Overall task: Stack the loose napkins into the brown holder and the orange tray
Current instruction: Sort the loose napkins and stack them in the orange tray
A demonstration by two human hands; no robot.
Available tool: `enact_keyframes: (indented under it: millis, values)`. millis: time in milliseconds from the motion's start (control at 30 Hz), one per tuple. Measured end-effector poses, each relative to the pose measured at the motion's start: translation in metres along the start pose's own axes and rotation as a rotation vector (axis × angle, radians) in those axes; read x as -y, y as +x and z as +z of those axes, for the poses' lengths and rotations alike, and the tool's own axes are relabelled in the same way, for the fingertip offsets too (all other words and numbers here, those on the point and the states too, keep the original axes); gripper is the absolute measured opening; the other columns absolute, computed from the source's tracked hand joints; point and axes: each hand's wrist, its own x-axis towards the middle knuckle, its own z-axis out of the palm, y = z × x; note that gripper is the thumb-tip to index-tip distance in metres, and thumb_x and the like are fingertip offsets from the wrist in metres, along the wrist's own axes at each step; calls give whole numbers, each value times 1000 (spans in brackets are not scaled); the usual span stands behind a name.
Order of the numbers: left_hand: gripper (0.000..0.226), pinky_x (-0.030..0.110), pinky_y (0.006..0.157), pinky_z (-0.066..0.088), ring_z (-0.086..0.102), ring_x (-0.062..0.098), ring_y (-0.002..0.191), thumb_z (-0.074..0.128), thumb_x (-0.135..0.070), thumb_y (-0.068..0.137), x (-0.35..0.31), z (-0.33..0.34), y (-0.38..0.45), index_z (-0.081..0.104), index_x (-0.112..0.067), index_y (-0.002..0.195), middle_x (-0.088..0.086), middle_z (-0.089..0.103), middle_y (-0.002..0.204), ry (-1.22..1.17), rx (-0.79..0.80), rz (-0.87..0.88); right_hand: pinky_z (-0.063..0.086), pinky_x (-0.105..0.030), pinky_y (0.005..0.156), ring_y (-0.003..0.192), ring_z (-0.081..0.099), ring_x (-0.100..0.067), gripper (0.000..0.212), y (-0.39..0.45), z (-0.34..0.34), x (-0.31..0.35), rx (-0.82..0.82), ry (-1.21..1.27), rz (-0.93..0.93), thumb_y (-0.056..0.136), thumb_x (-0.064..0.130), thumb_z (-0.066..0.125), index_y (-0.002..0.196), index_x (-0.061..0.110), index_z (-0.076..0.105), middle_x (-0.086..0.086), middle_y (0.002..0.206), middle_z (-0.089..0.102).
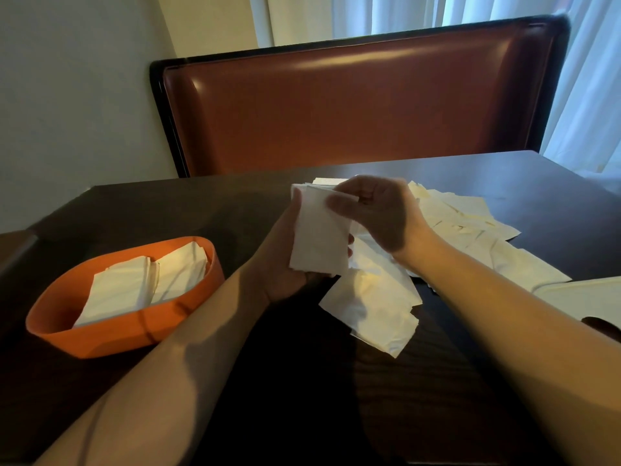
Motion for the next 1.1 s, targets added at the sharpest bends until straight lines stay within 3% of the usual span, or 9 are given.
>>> enact_keyframes:
  millis: [167, 267, 367, 500, 600, 700, 833, 933, 1100]
  values:
    - [70, 30, 60, 56, 70, 31, 96, 17, -73, 89, 1, -5, -1, 59, -25, 118, 15, 72, 106, 40, 91, -72, 52, -10, 70, 76, 64, 4, 6, 1, 2, -6, -34, -111, -42, 89, 14, 72, 94, 13, 71, 10, 86, 68]
    - [50, 30, 57, 48, 71, 27, 87, 42, -56, 88, 1, -3, -4, 59, -19, 117, 13, 73, 97, 61, 49, -47, 50, -11, 68, 74, 60, 7, 16, 6, 0, -7, -41, -106, 4, 90, 22, 68, 105, 14, 68, 9, 87, 66]
    - [34, 33, 67, 44, 70, 23, 76, 54, -41, 89, -1, -4, -4, 60, -17, 112, 11, 73, 87, -17, -93, 54, 50, -22, 72, 81, 63, -10, 25, 12, -16, -19, -48, -180, 187, 95, 38, 59, 105, 16, 64, -4, 94, 68]
    - [37, 33, 71, 48, 69, 25, 88, 63, -39, 80, -3, -9, 1, 59, -19, 111, 11, 73, 96, -116, -236, 129, 48, -29, 74, 90, 61, -19, 38, 9, -20, -47, 205, -569, 343, 93, 45, 62, 112, 12, 64, -6, 106, 67]
    - [35, 30, 66, 51, 67, 28, 100, 60, -38, 90, 0, -11, 4, 56, -18, 118, 14, 70, 109, -126, -273, 108, 49, -36, 89, 102, 55, -21, 54, 7, -12, -47, 297, -749, 362, 84, 54, 69, 120, 14, 64, -3, 111, 60]
    - [36, 28, 58, 53, 66, 27, 100, 58, -39, 94, 0, -14, 8, 54, -18, 123, 12, 69, 110, -114, -284, 98, 48, -40, 93, 104, 55, -24, 52, 8, -10, -40, 312, -750, 389, 79, 54, 74, 115, 17, 66, 0, 104, 60]
    - [42, 27, 55, 52, 66, 25, 98, 58, -39, 93, 0, -16, 9, 51, -16, 127, 13, 67, 112, -98, -278, 93, 45, -30, 72, 92, 57, -23, 49, 9, -12, -39, 352, -730, 419, 82, 49, 75, 114, 13, 66, -2, 97, 60]
    - [40, 28, 58, 53, 66, 25, 96, 60, -37, 92, 1, -17, 10, 52, -17, 125, 13, 66, 110, -110, -292, 91, 41, -26, 73, 91, 58, -21, 43, 9, -14, -40, 363, -685, 420, 87, 37, 74, 120, 11, 64, -5, 105, 63]
    - [32, 33, 71, 51, 64, 24, 87, 61, -33, 92, 0, -16, 11, 54, -16, 118, 9, 64, 96, -130, -340, 81, 51, -34, 75, 87, 61, -23, 21, 10, -18, -33, 178, -411, 174, 95, 24, 65, 107, 7, 68, -11, 103, 68]
